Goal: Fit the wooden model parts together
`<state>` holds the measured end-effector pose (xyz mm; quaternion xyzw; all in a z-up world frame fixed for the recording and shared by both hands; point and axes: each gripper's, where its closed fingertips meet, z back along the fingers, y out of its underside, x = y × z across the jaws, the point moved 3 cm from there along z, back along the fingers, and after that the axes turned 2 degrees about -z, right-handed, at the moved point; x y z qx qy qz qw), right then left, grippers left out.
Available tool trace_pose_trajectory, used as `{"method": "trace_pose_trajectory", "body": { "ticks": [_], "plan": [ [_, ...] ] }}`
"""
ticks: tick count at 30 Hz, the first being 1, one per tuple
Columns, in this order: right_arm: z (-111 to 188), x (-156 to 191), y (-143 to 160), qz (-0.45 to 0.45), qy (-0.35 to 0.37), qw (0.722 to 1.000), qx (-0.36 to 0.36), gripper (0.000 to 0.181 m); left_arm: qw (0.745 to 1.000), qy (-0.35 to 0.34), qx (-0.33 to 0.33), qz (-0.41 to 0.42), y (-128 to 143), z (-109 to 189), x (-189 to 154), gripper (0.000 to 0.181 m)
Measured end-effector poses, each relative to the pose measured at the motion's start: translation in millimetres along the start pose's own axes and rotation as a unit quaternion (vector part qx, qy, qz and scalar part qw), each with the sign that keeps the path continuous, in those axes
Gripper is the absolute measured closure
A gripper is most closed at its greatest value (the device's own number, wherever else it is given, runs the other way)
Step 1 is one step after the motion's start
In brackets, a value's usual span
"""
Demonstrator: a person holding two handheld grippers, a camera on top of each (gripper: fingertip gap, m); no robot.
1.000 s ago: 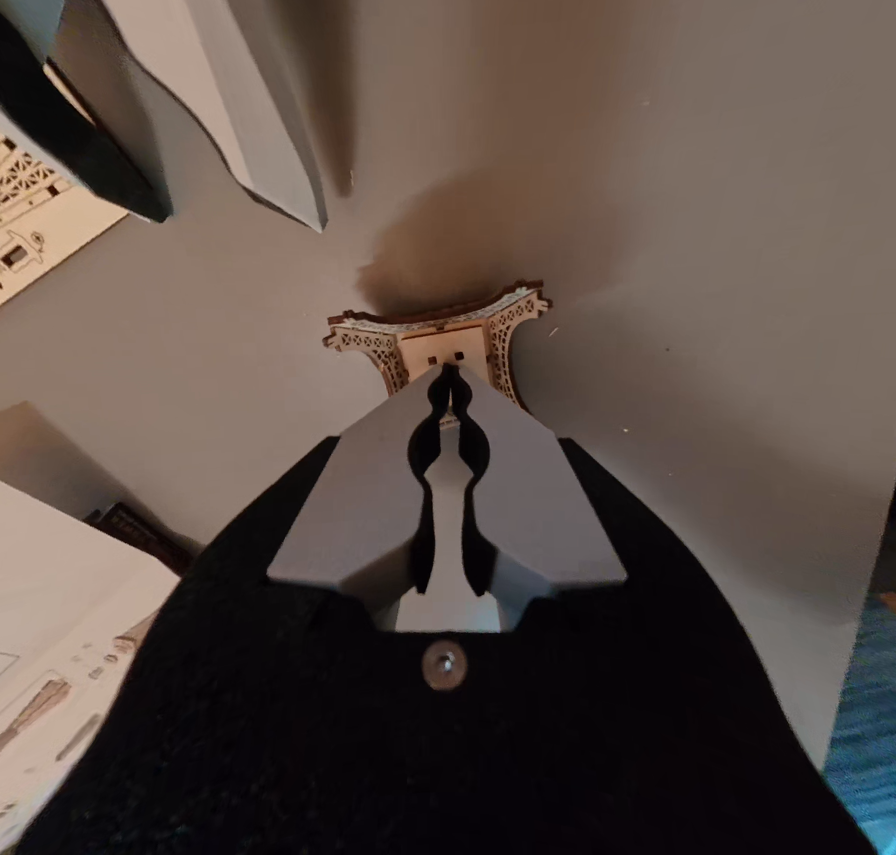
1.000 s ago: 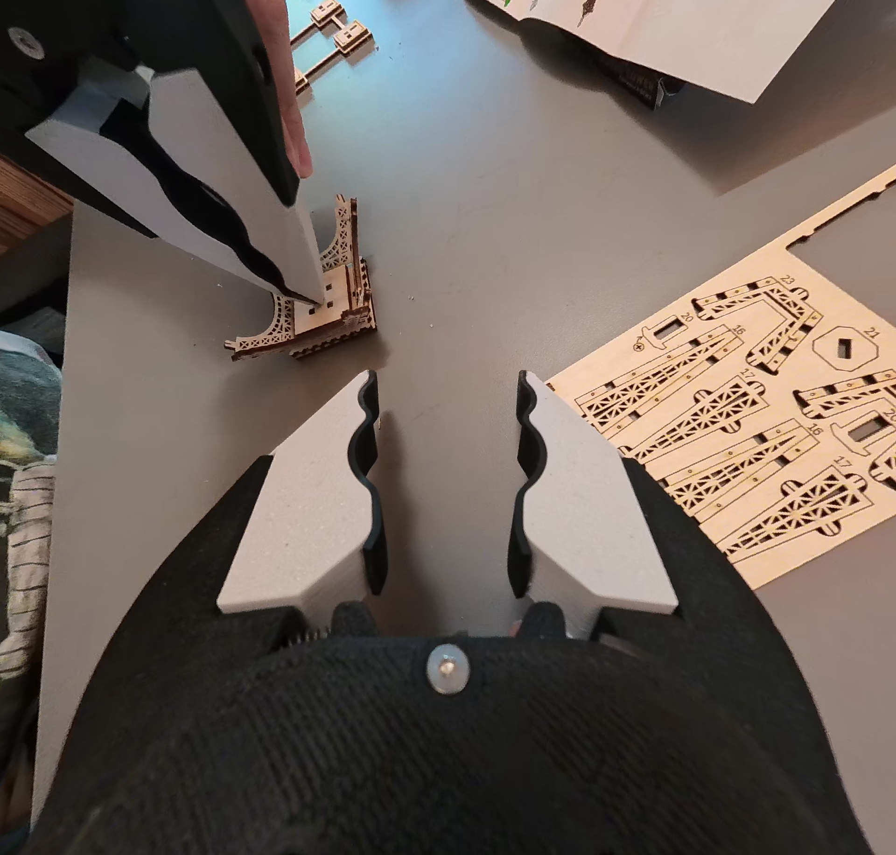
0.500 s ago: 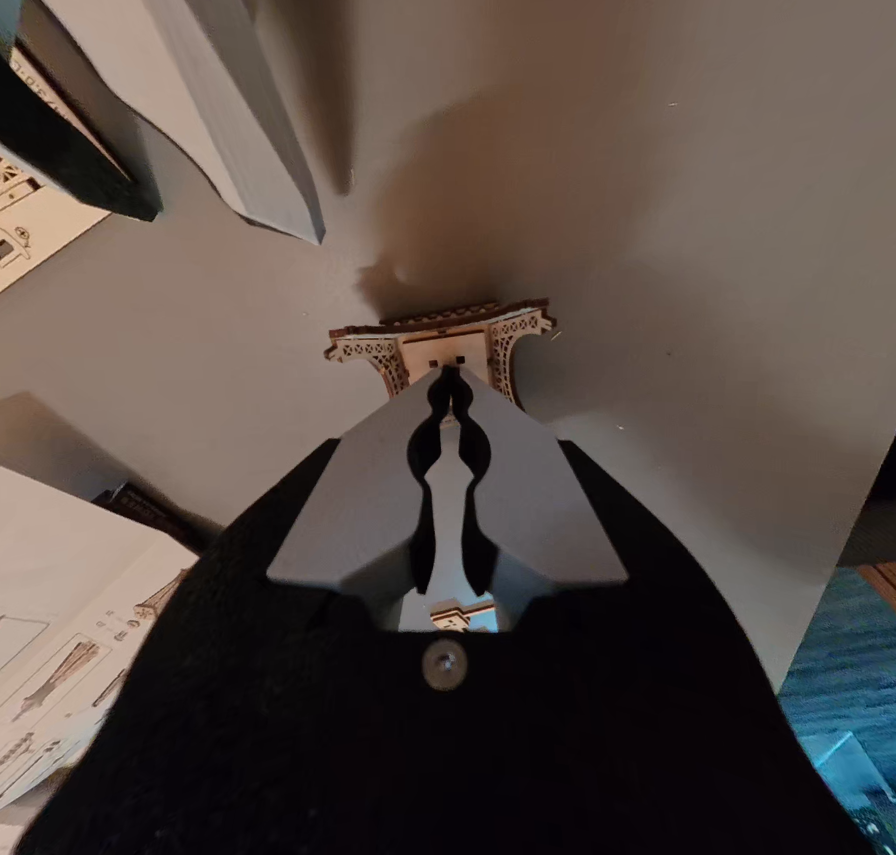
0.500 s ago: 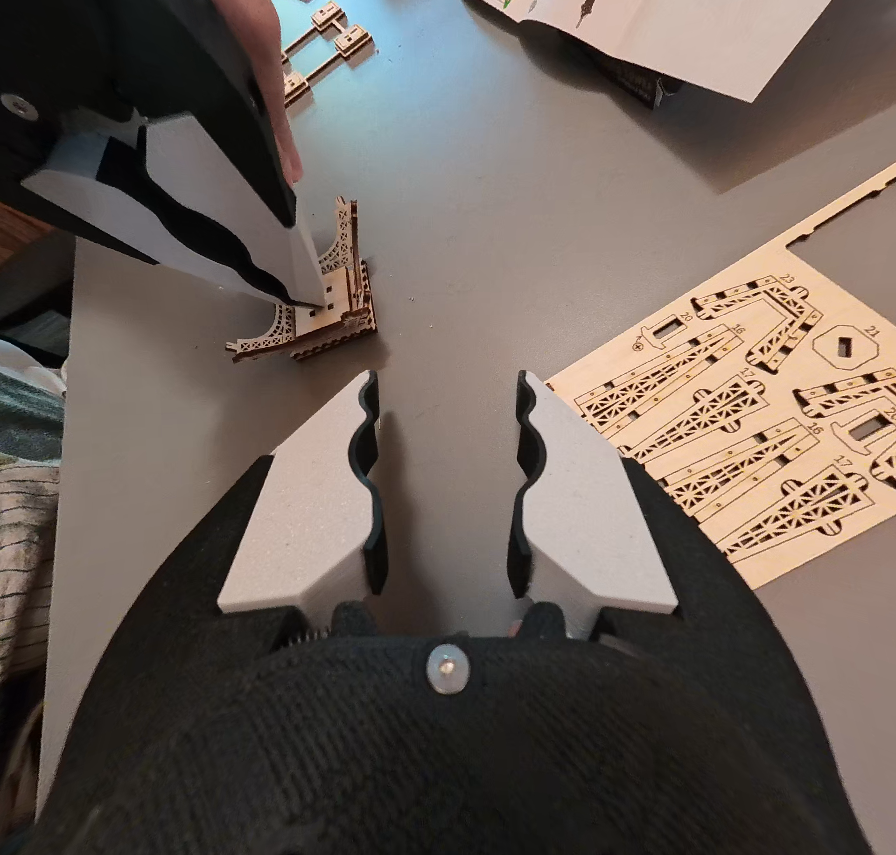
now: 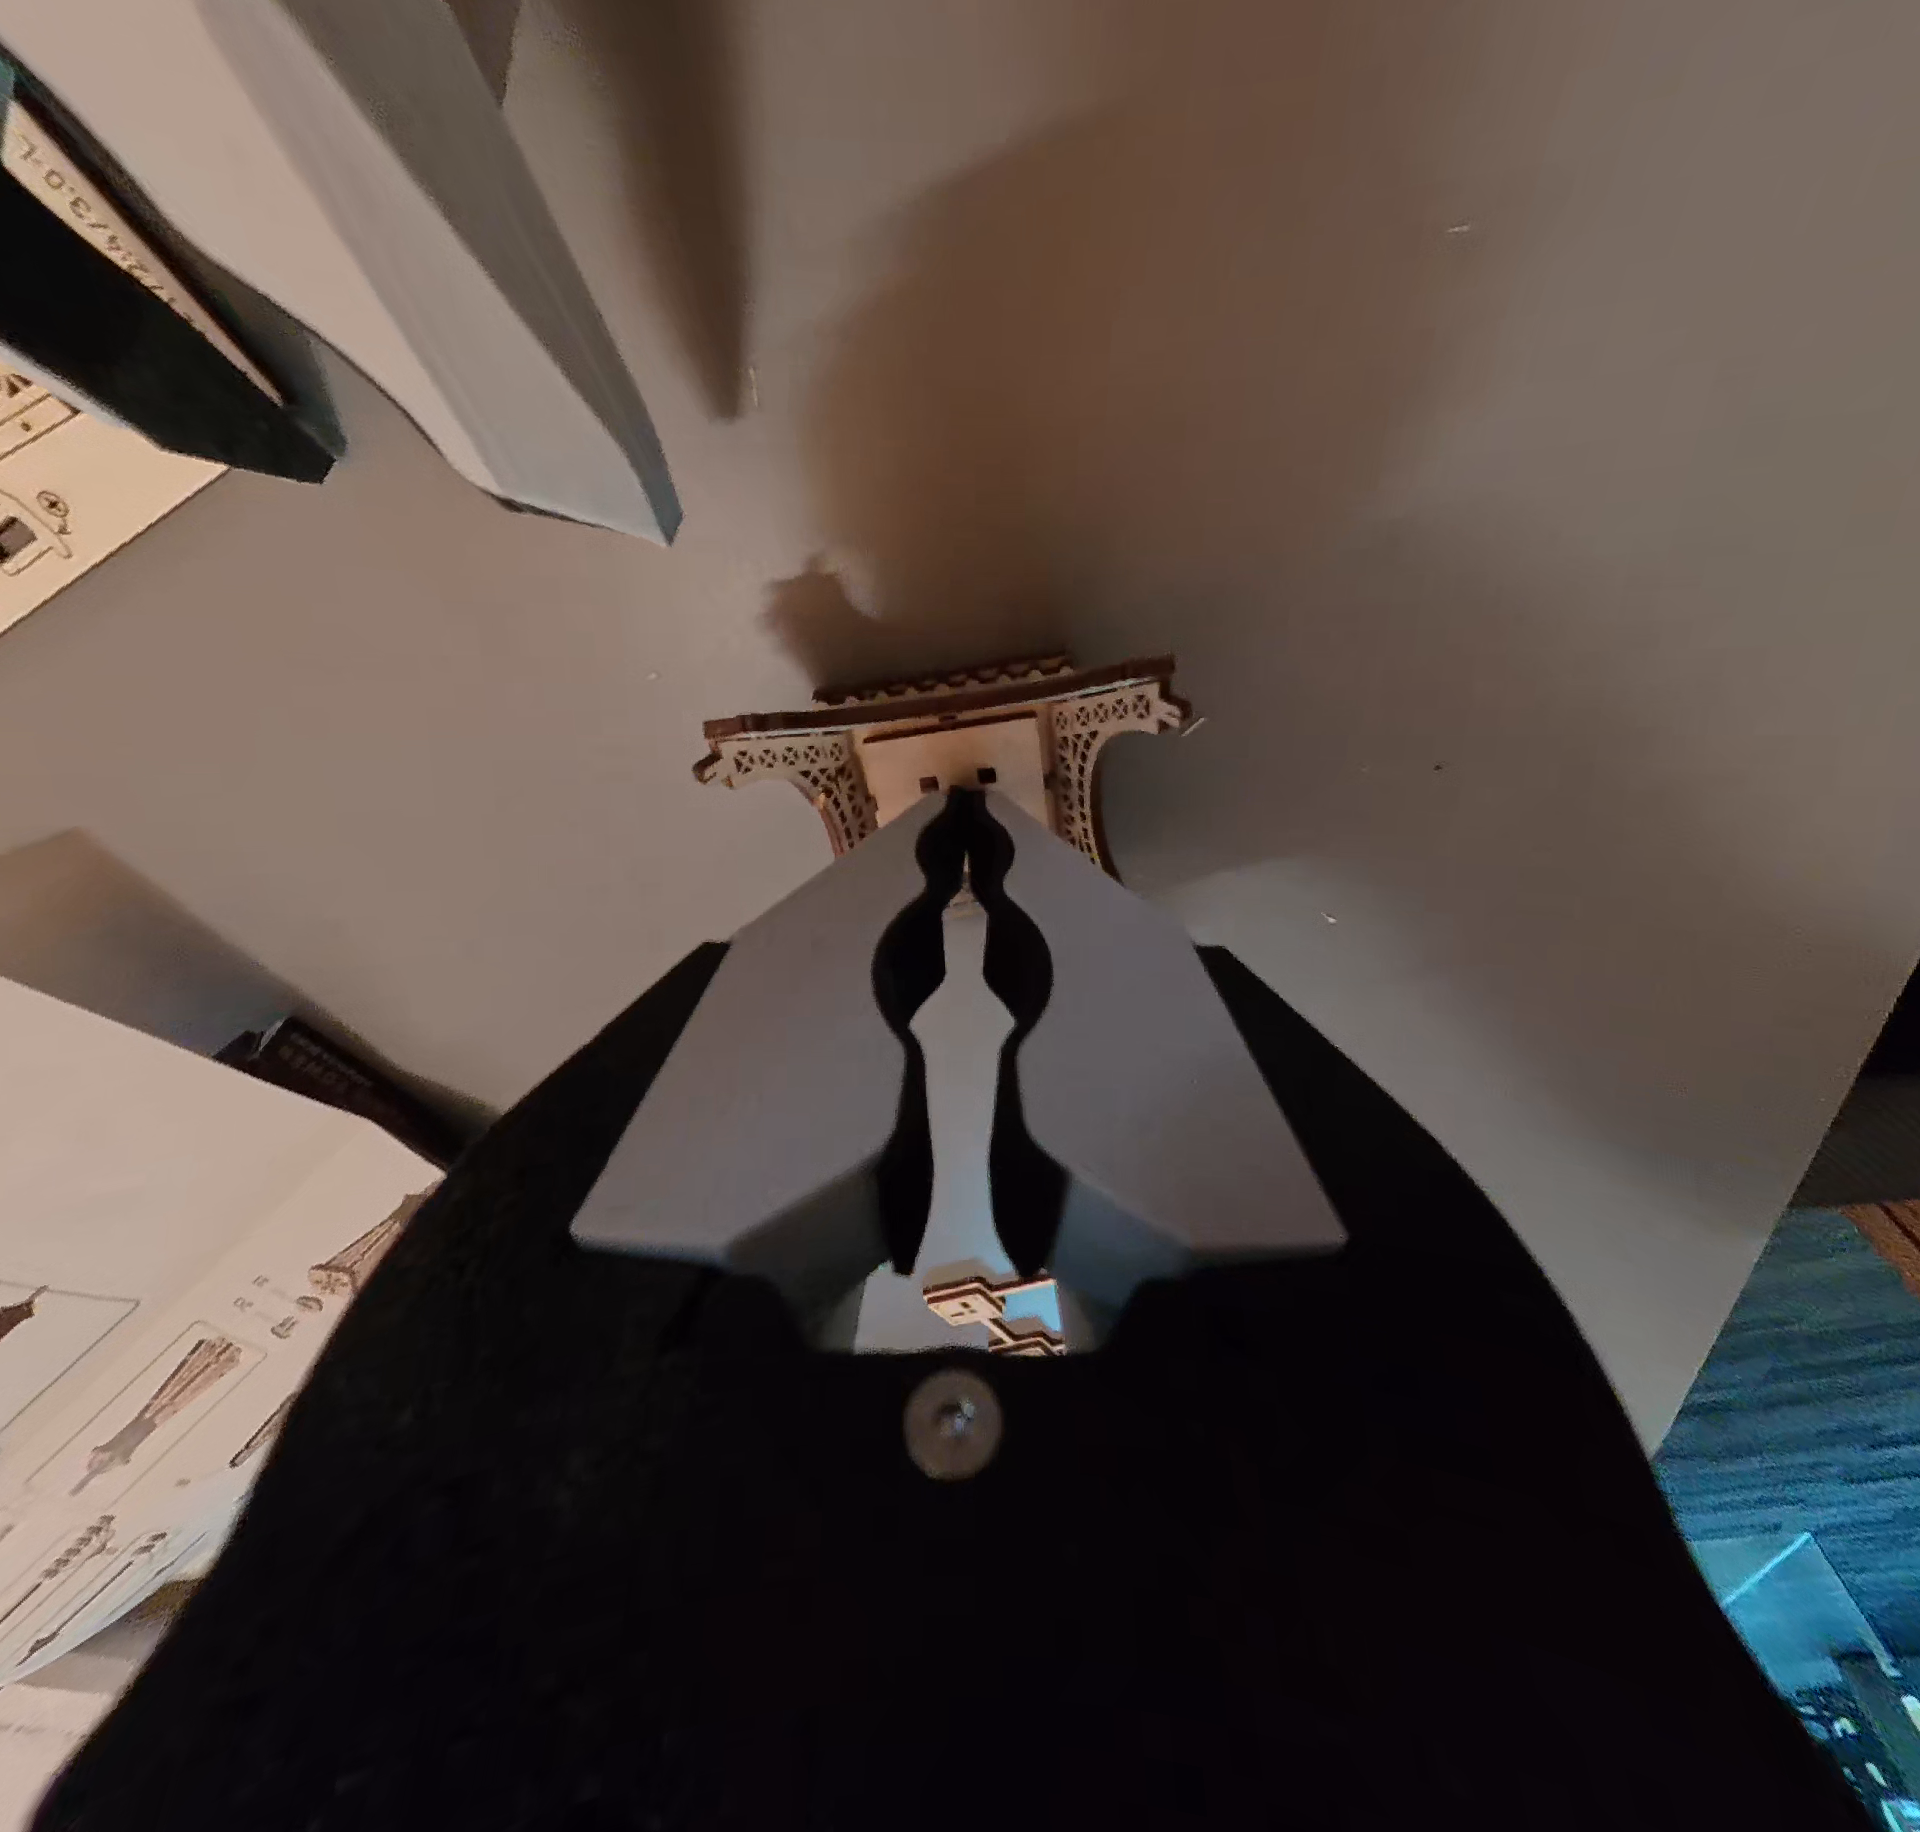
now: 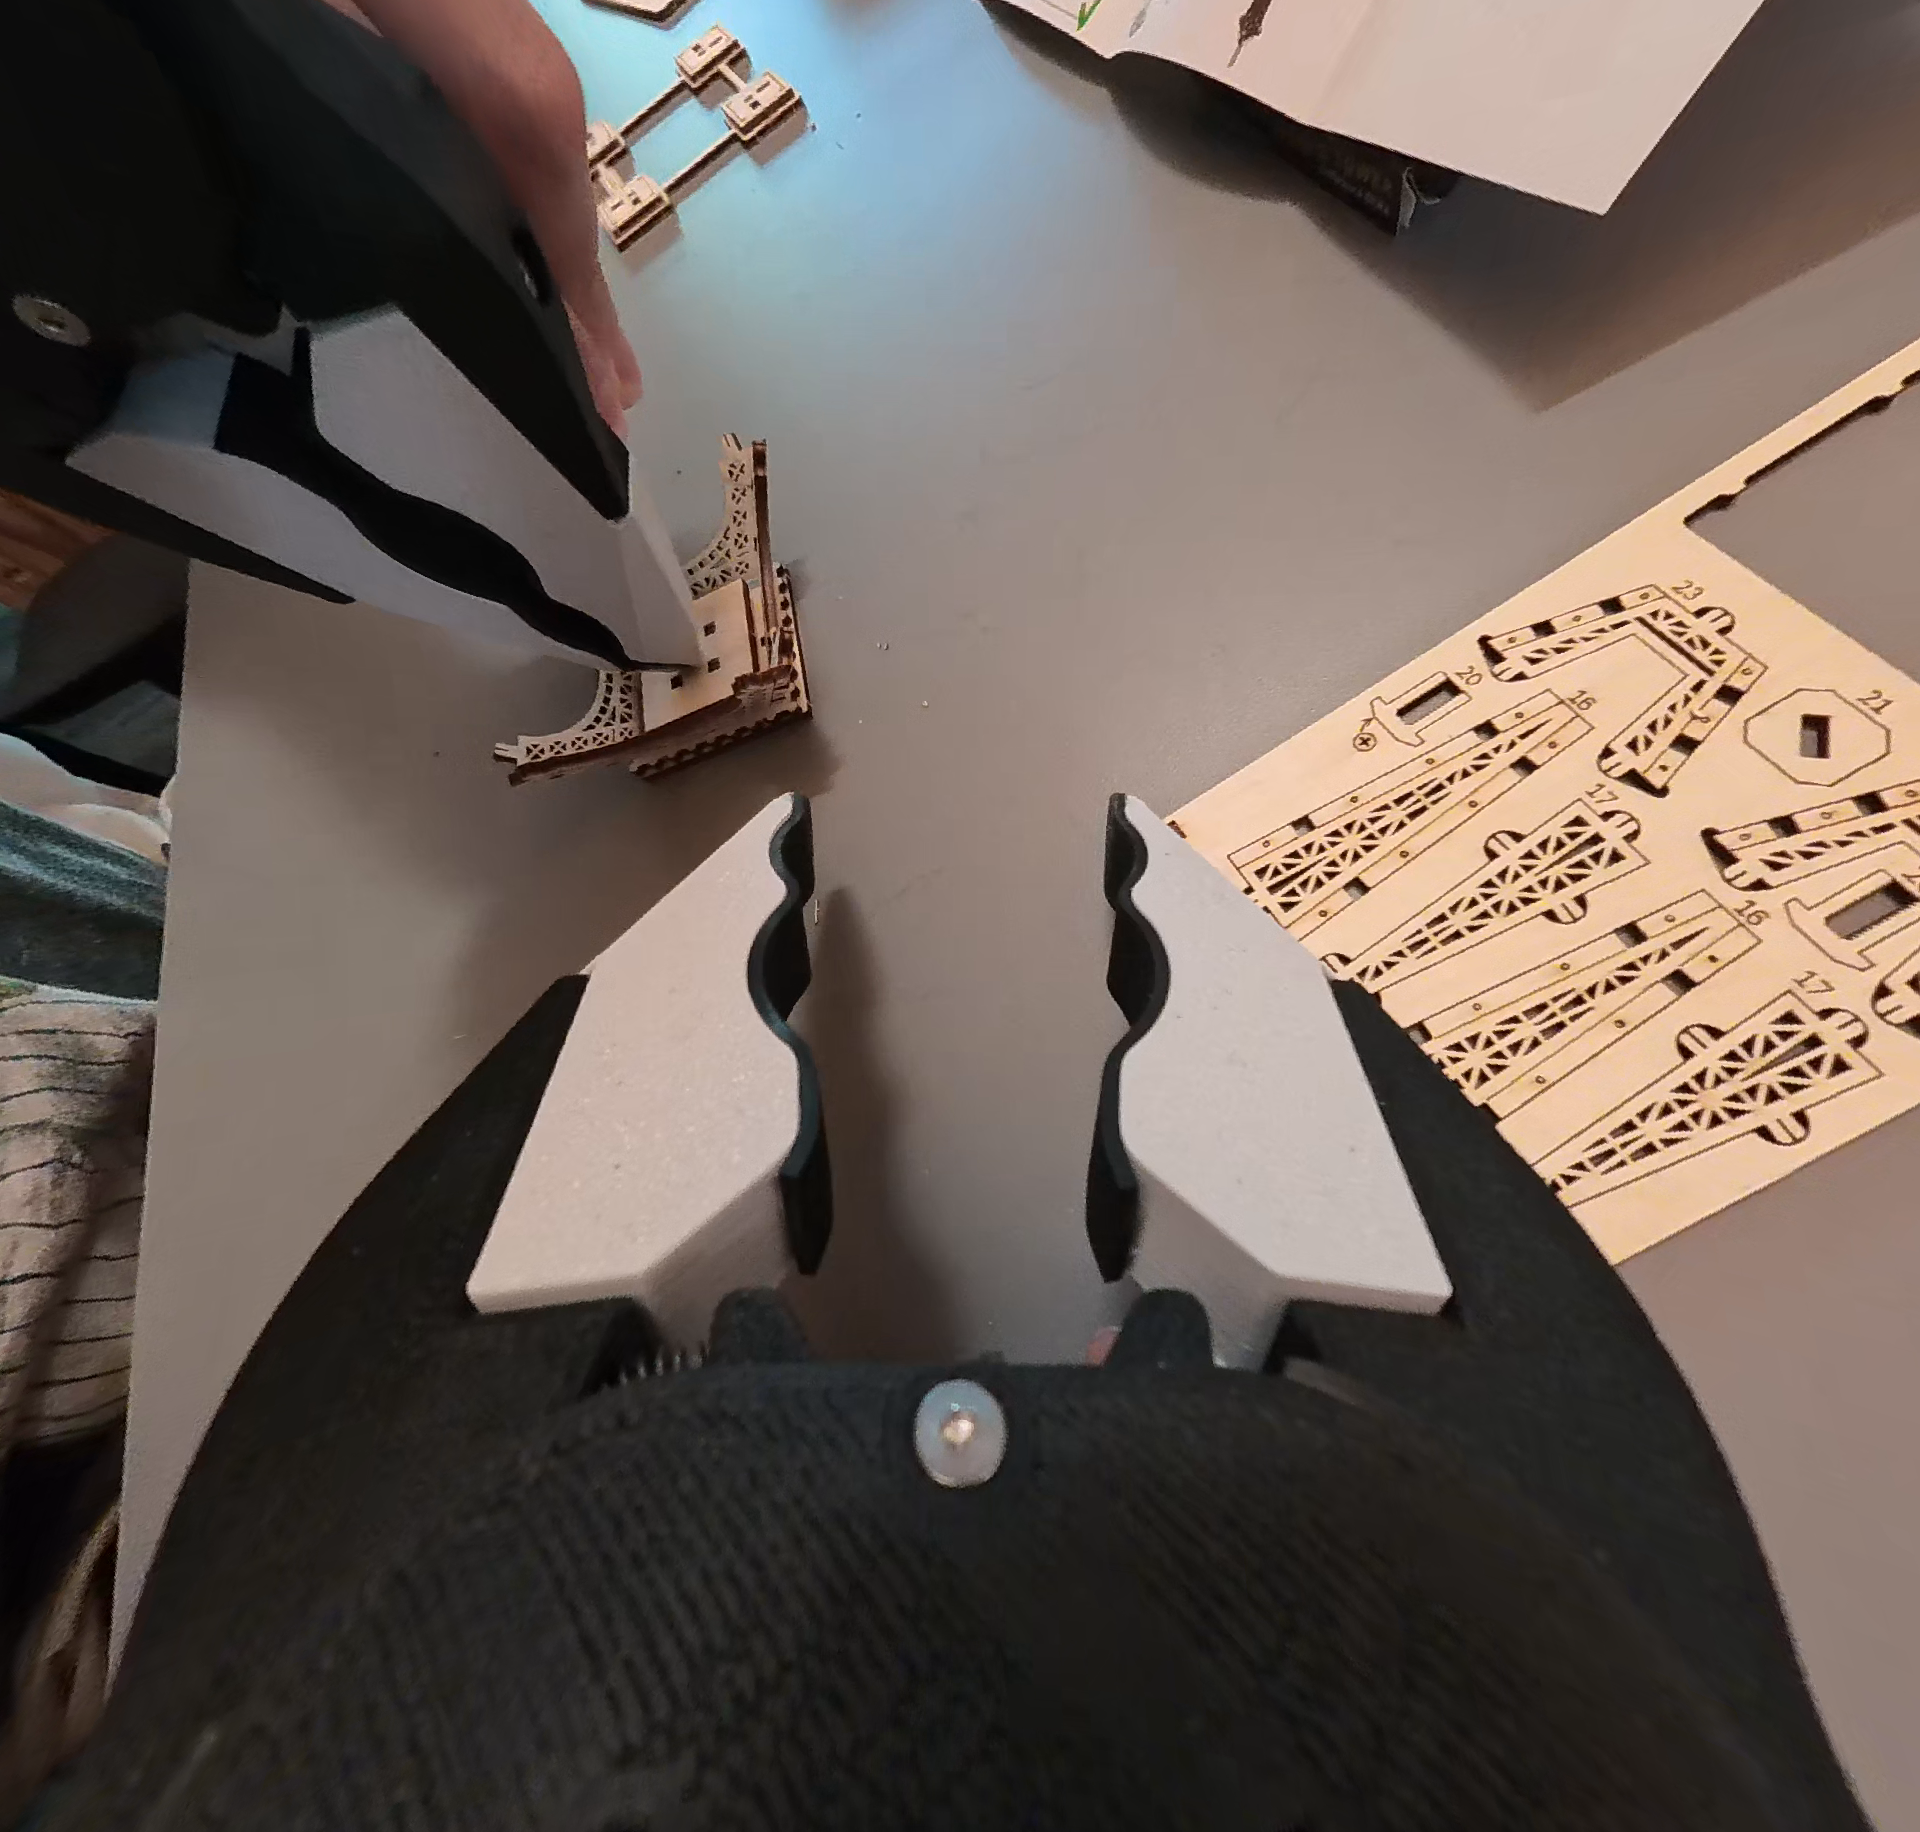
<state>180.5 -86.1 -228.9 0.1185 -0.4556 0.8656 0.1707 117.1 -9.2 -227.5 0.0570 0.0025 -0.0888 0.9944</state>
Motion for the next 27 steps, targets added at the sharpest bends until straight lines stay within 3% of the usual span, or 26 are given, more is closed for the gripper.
{"method": "trace_pose_trajectory", "body": {
  "ticks": [7,10,17,24,27],
  "plan": [
    [0,-1,0,-0.004,-0.002,1.000,-0.002,0.127,1.000,0.012,-0.001,-0.003,-1,-1,1,0.181],
    [1,-1,-1,-0.007,-0.004,1.000,-0.003,0.127,0.999,0.036,-0.032,0.019,1,-1,2,0.181],
    [0,0,0,0.004,0.004,1.000,0.002,0.127,0.999,-0.019,0.016,-0.035,0,-1,-1,0.181],
    [-1,0,1,0.010,0.010,1.000,0.004,0.126,0.998,0.009,-0.063,0.021,5,2,-1,0.181],
    [-1,0,1,0.012,0.011,1.000,0.005,0.126,0.990,-0.018,-0.131,0.052,5,23,6,0.181]
  ]
}}
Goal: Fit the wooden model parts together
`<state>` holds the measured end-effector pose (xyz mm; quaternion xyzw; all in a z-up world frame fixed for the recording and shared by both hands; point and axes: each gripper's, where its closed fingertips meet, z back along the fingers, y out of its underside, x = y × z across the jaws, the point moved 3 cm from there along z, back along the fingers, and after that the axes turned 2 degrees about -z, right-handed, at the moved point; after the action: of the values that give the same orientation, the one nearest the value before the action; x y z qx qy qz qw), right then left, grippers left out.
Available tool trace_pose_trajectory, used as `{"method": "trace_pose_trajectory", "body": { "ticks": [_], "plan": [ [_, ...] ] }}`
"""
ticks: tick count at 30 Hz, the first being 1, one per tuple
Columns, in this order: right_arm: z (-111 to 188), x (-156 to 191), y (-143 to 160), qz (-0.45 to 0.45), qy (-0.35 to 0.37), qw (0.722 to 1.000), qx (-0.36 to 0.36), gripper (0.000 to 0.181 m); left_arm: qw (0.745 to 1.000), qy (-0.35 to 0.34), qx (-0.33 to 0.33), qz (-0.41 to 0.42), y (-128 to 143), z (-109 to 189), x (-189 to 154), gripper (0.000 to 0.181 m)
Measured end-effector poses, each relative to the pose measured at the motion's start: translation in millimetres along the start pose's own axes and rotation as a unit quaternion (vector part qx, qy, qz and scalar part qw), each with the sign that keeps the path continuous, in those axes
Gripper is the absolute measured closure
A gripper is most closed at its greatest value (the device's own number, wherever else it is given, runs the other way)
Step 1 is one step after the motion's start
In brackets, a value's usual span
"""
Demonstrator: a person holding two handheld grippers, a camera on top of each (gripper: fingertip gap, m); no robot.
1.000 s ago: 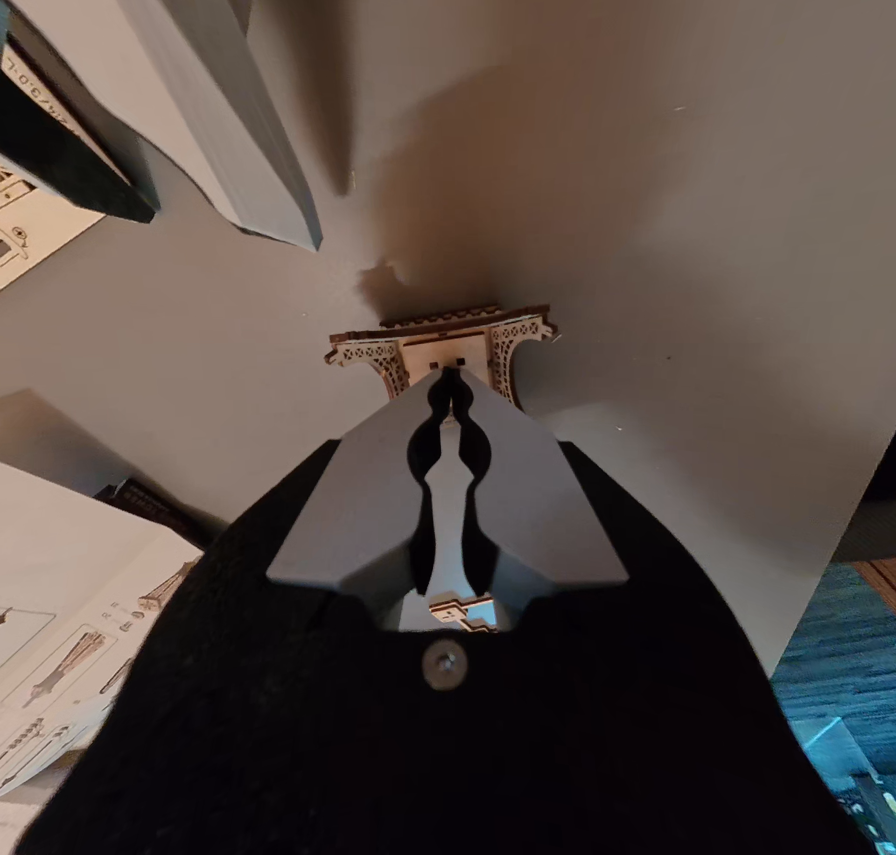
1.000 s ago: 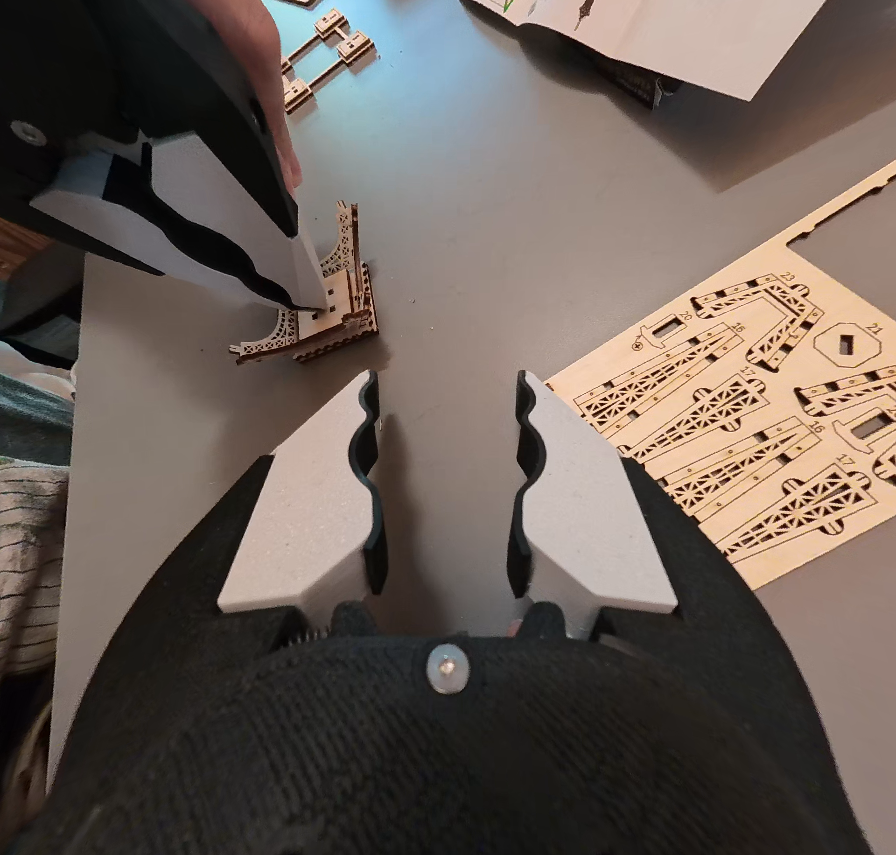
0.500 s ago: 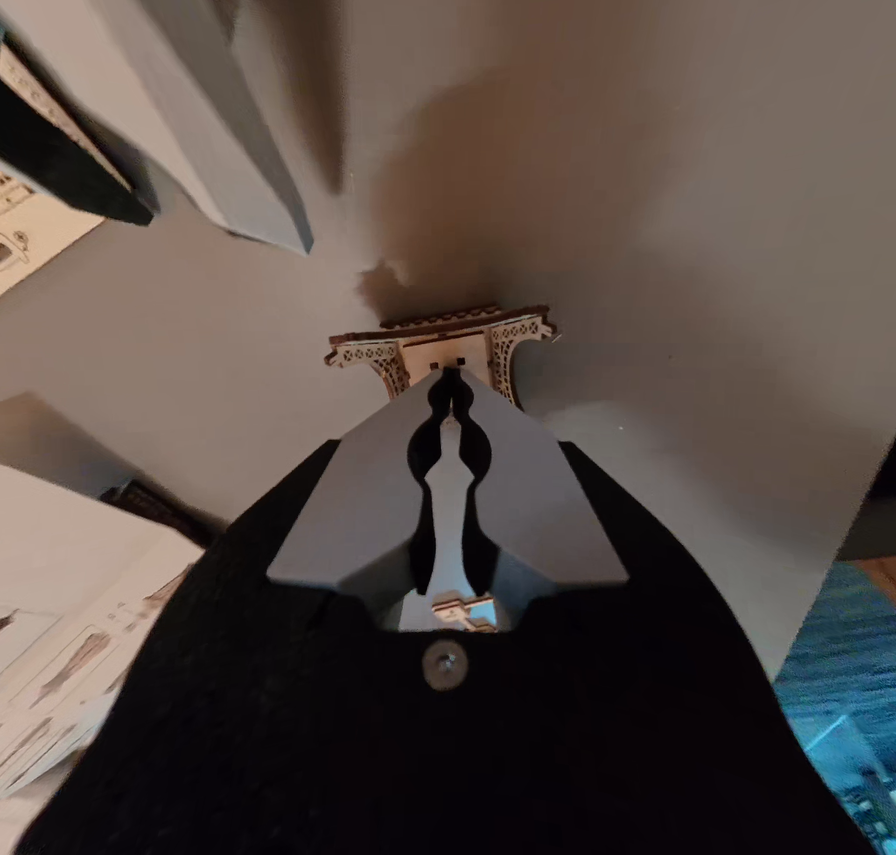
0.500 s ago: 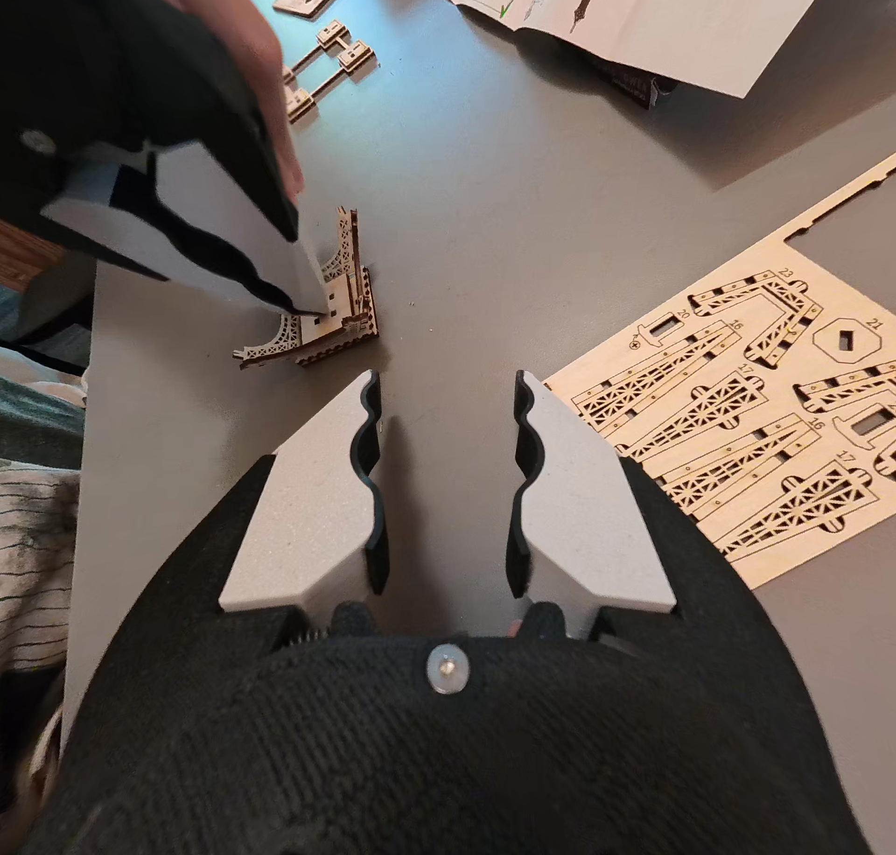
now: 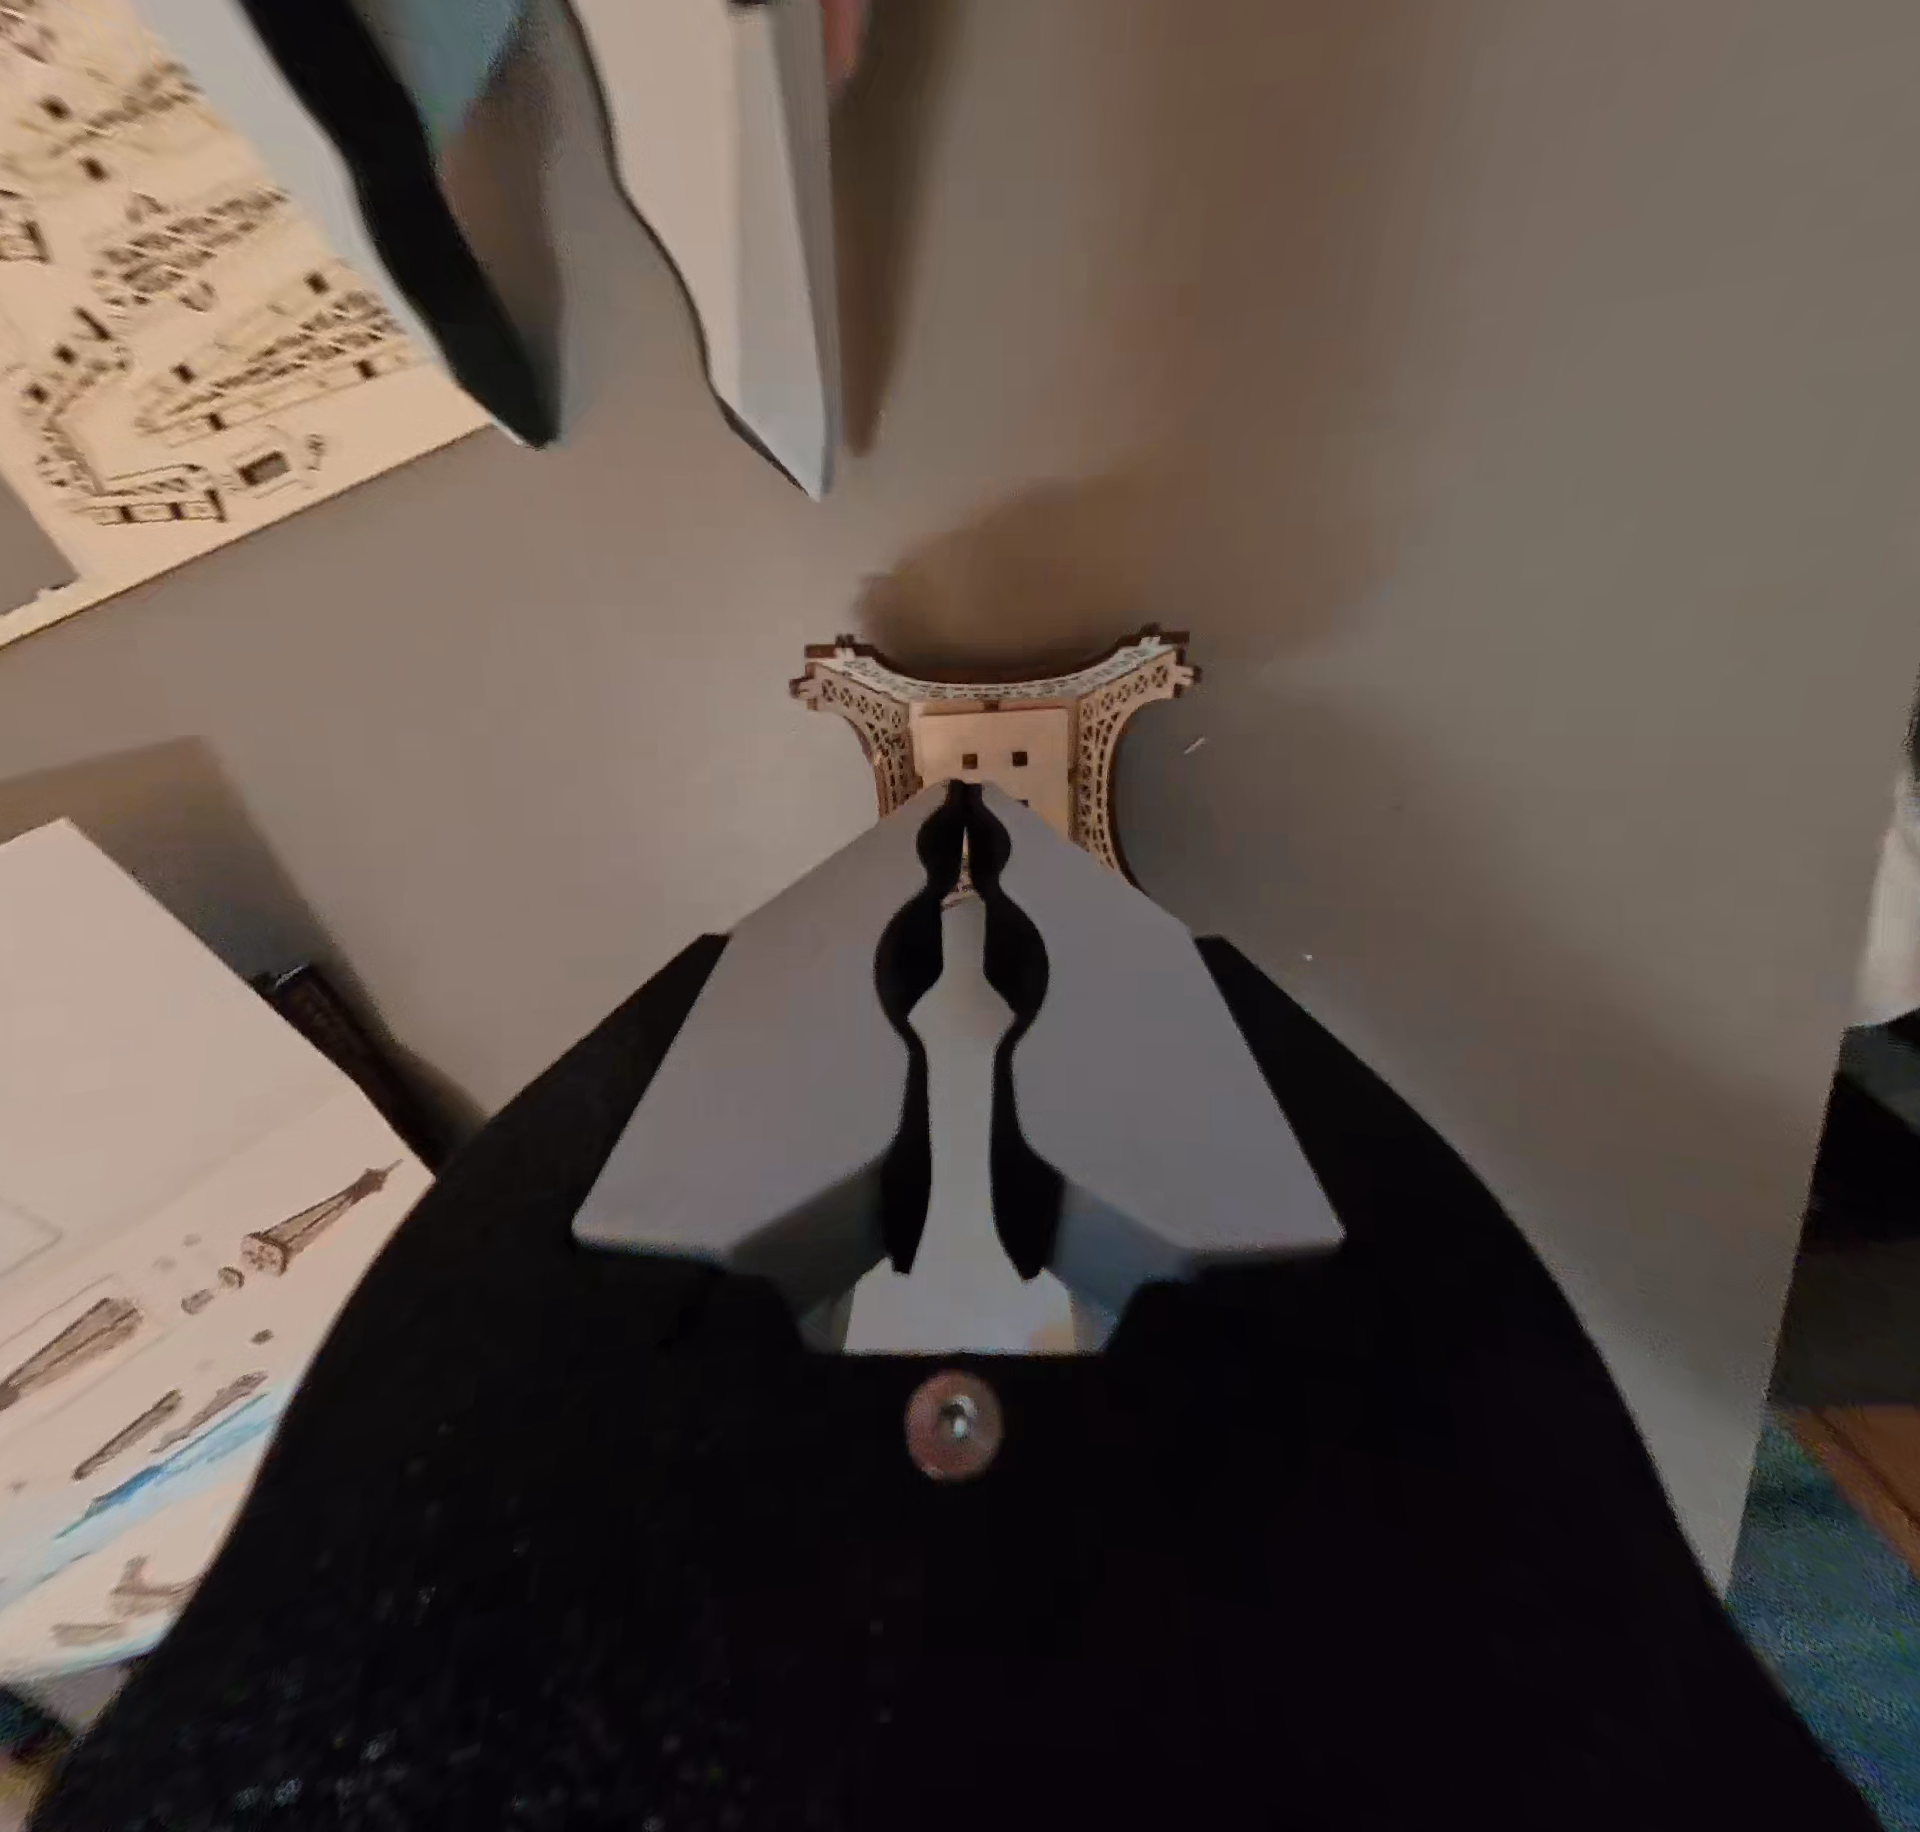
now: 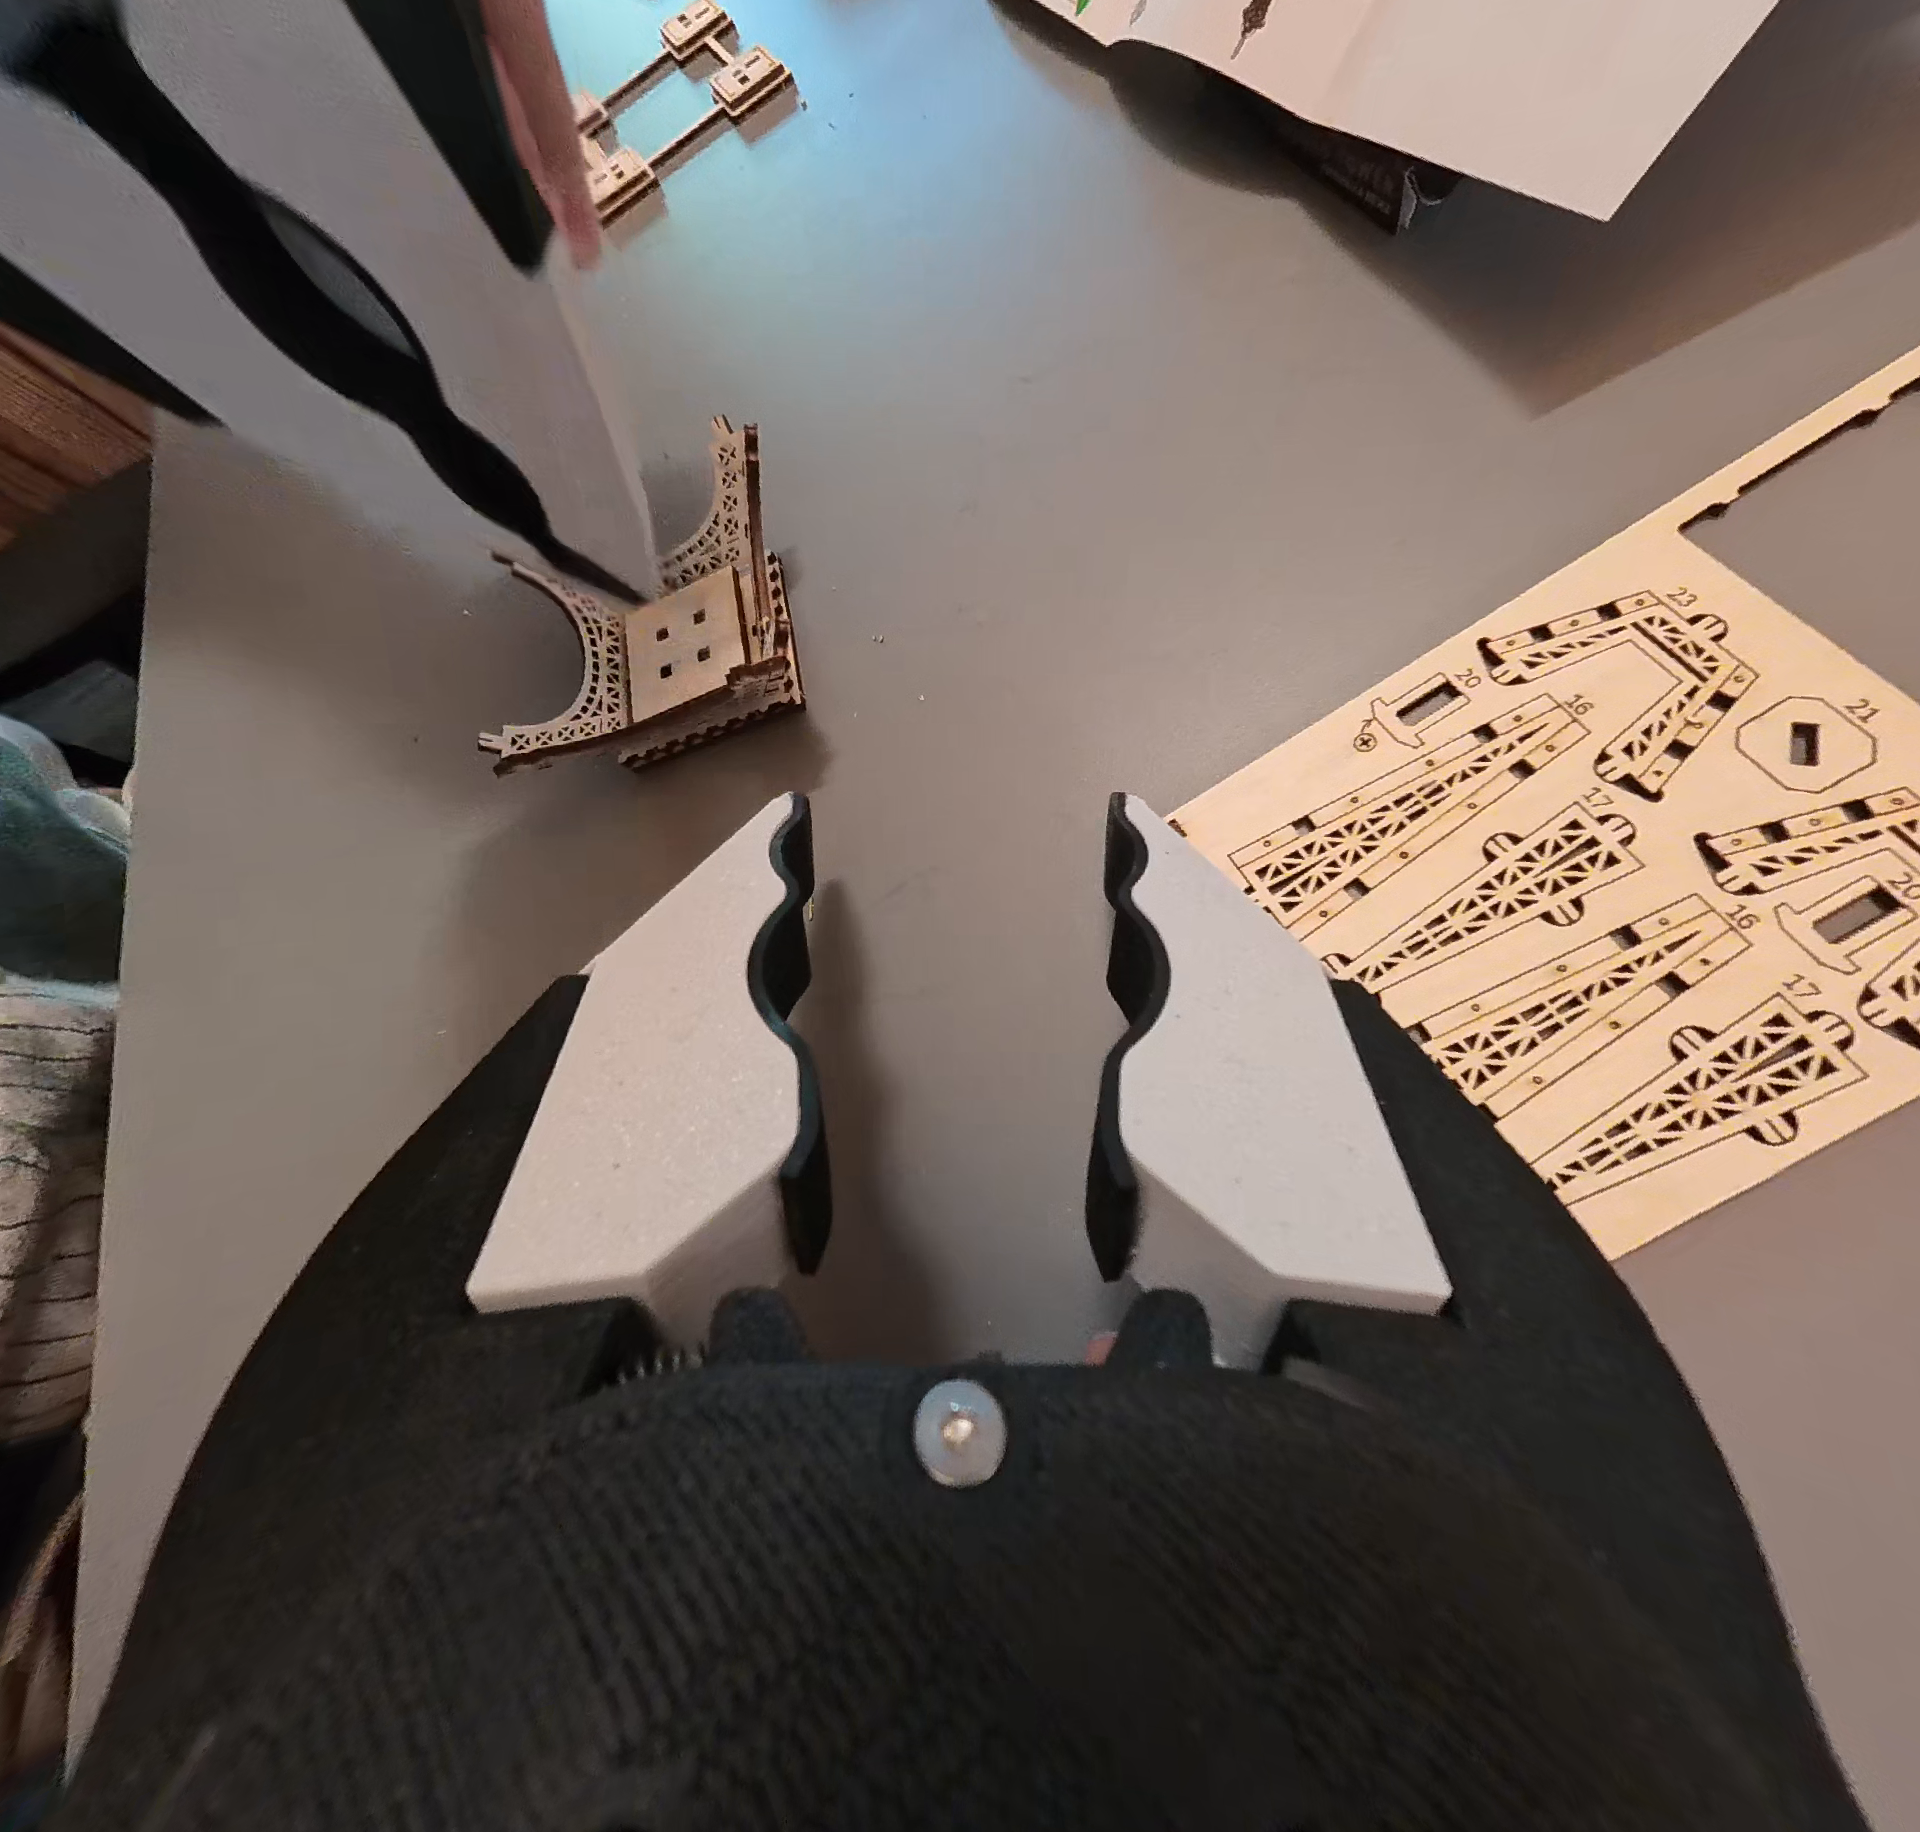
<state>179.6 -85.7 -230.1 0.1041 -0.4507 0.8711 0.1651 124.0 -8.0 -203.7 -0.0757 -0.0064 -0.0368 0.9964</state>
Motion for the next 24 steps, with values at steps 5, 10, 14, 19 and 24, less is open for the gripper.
{"method": "trace_pose_trajectory", "body": {
  "ticks": [5,10,14,19,24],
  "plan": [
    [-1,0,1,0.005,0.005,1.000,0.002,0.126,1.000,-0.021,-0.009,0.008,13,-1,4,0.181],
    [0,0,0,0.004,0.007,1.000,0.002,0.128,0.999,-0.023,-0.026,0.005,15,-9,2,0.181],
    [-1,-1,1,0.006,0.011,1.000,0.004,0.130,0.999,-0.017,-0.029,-0.010,12,-12,-1,0.181],
    [-1,-1,1,0.004,0.011,1.000,0.003,0.131,0.999,-0.004,-0.026,-0.022,12,-18,-4,0.181],
    [0,-2,0,-0.004,0.008,1.000,0.000,0.132,0.999,-0.001,-0.013,-0.030,13,-21,-5,0.181]
  ]
}}
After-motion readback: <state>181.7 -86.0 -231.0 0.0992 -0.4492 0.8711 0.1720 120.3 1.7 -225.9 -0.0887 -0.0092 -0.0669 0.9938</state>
